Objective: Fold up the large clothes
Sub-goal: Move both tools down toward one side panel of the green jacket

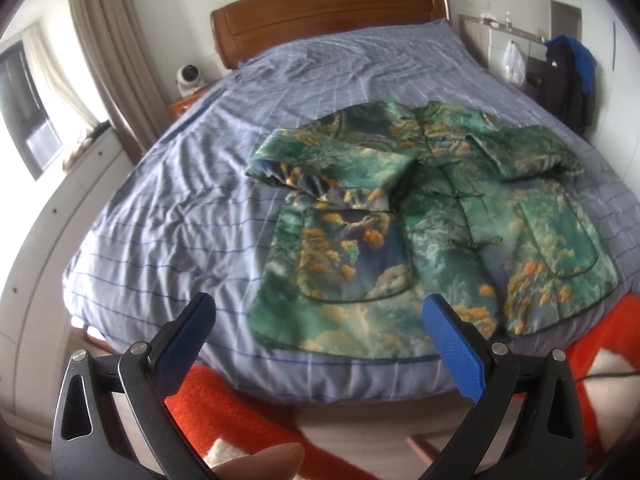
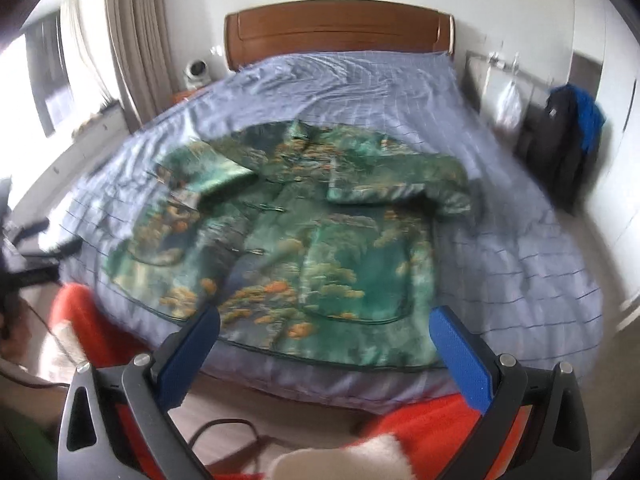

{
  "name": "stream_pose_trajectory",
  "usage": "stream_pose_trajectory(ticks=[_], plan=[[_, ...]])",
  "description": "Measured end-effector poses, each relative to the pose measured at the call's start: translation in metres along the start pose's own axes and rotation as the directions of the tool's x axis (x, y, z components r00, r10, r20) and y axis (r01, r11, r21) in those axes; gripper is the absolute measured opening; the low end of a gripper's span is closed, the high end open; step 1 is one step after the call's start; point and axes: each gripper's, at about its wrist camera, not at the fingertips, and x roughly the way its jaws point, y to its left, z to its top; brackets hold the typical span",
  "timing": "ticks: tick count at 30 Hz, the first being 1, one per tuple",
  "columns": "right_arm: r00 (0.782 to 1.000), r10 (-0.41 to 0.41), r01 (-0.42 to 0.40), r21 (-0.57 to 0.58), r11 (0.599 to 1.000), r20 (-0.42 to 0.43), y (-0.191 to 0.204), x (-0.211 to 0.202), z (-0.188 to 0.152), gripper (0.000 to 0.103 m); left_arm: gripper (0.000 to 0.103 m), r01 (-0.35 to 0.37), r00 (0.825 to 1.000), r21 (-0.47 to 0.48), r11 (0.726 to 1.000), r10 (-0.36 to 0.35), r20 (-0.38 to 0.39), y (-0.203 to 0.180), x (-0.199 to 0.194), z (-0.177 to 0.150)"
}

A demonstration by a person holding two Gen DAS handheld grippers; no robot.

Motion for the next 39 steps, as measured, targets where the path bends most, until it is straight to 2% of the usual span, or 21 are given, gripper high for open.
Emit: stream_pose_trajectory(ticks=[2, 4, 7, 10, 14, 20, 23, 29, 33, 37, 39], plan=[[0.999, -0.033, 0.033, -0.016, 0.999, 0.0, 0.002, 0.001, 0.002, 0.103, 0.103, 0.01, 1.0, -0.02, 1.0, -0.011, -0.027, 0.001, 0.008, 0.006], [0.998, -0.057, 0.057, -0.026, 0.998, -0.004, 0.001, 0.004, 0.006, 0.103, 0.103, -0.014, 1.0, -0.023, 1.0, 0.014, -0.028, -0.001, 0.013, 0.01], [0.991, -0.136, 0.135, -0.046, 0.99, -0.015, 0.001, 0.014, 0.014, 0.103, 0.103, -0.042, 0.999, 0.001, 0.999, 0.042, -0.023, -0.004, 0.017, 0.013], [0.98, -0.194, 0.193, -0.041, 0.98, -0.032, -0.002, 0.024, 0.019, 0.103, 0.103, -0.024, 0.999, -0.007, 1.0, 0.024, -0.042, -0.003, 0.022, 0.015], [0.972, -0.229, 0.228, -0.019, 0.973, -0.055, -0.008, 0.032, 0.022, 0.103, 0.103, 0.024, 0.996, -0.05, 0.998, -0.028, -0.09, 0.001, 0.031, 0.017], [0.956, -0.282, 0.282, -0.019, 0.959, -0.076, -0.012, 0.04, 0.024, 0.103, 0.103, -0.015, 0.994, -0.04, 0.999, 0.011, -0.106, -0.001, 0.039, 0.018], [0.953, -0.291, 0.29, -0.02, 0.957, -0.079, -0.014, 0.042, 0.025, 0.103, 0.103, -0.007, 0.995, -0.036, 0.999, 0.003, -0.104, -0.002, 0.041, 0.02], [0.961, -0.268, 0.267, -0.023, 0.963, -0.07, -0.015, 0.05, 0.031, 0.103, 0.103, 0.006, 0.997, 0.011, 1.0, -0.005, -0.072, -0.01, 0.045, 0.034], [0.979, -0.204, 0.203, -0.065, 0.977, -0.008, -0.017, 0.061, 0.048, 0.103, 0.103, 0.037, 0.999, 0.075, 0.996, -0.037, -0.008, -0.018, 0.056, 0.063], [0.993, -0.105, 0.111, -0.142, 0.984, 0.048, -0.015, 0.098, 0.076, 0.103, 0.103, 0.135, 0.989, 0.142, 0.981, -0.127, -0.07, -0.035, 0.096, 0.084], [0.997, -0.069, 0.073, -0.189, 0.979, 0.027, -0.012, 0.128, 0.088, 0.102, 0.103, 0.151, 0.985, 0.161, 0.975, -0.134, -0.111, -0.046, 0.123, 0.094]])
